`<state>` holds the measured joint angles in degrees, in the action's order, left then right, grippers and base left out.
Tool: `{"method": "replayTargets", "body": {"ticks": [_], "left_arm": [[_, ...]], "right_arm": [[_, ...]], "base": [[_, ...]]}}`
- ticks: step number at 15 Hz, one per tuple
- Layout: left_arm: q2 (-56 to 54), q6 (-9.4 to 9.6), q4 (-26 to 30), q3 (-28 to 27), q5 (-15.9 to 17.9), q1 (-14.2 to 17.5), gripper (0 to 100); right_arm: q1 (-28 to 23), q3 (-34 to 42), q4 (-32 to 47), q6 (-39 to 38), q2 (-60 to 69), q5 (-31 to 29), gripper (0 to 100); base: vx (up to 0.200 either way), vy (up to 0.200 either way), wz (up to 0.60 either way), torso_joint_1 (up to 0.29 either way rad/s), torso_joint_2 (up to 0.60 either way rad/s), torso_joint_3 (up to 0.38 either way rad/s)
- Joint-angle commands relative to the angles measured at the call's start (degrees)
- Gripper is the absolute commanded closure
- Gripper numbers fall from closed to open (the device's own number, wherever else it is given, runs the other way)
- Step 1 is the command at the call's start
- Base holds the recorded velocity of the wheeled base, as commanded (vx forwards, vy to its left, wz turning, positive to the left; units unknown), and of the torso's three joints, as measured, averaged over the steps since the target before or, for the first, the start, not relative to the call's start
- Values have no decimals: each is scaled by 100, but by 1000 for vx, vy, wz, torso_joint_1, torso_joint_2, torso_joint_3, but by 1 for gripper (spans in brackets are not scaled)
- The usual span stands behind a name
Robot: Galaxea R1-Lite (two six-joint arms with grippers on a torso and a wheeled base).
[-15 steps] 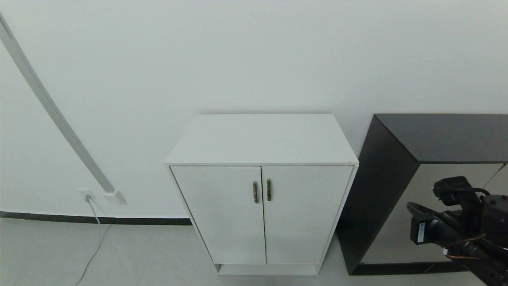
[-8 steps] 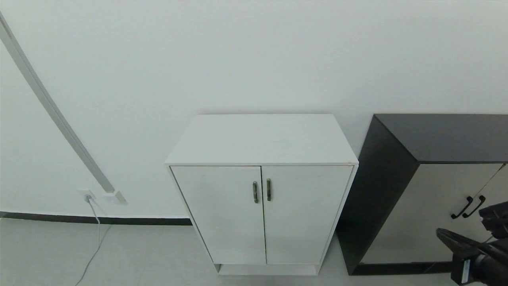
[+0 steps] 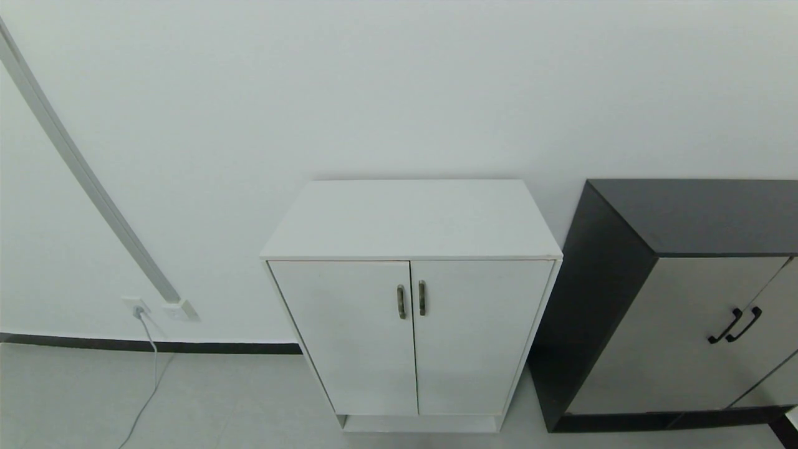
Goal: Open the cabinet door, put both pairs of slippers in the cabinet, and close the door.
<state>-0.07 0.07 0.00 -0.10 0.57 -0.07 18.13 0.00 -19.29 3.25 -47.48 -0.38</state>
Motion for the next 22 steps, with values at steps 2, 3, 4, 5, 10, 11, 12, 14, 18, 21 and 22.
{"method": "replayTargets", "body": {"ticks": [2,3,4,5,10,11,12,14,18,21,22], "left_arm": [[7,-7,0,1,-5,-1,100],[7,-7,0,1,-5,-1,100],[7,-7,0,1,-5,-1,100],[7,-7,0,1,-5,-1,100],[7,-7,0,1,-5,-1,100],[7,-7,0,1,4,-1,100],[7,-7,0,1,-5,-1,100],[7,-7,0,1,-5,-1,100],[7,-7,0,1,4,-1,100],[7,-16,0,1,-5,-1,100],[7,-16,0,1,-5,-1,100]], "right_arm": [[24,0,654,44,881,143,100],[33,0,962,52,1145,196,100],[33,0,1023,52,1197,196,100],[94,0,1287,52,1417,222,100],[455,0,1920,17,2032,442,100],[385,0,1911,17,2217,416,100],[226,0,1911,0,2393,407,100],[-160,0,1911,-44,2736,416,100],[-1031,0,1920,-106,3553,416,100],[-1347,0,1911,-141,3887,416,100],[-1444,0,1911,-141,4142,407,100]], "base": [[0,0,0,0,0,0],[0,0,0,0,0,0],[0,0,0,0,0,0],[0,0,0,0,0,0],[0,0,0,0,0,0],[0,0,0,0,0,0],[0,0,0,0,0,0],[0,0,0,0,0,0],[0,0,0,0,0,0],[0,0,0,0,0,0],[0,0,0,0,0,0]]}}
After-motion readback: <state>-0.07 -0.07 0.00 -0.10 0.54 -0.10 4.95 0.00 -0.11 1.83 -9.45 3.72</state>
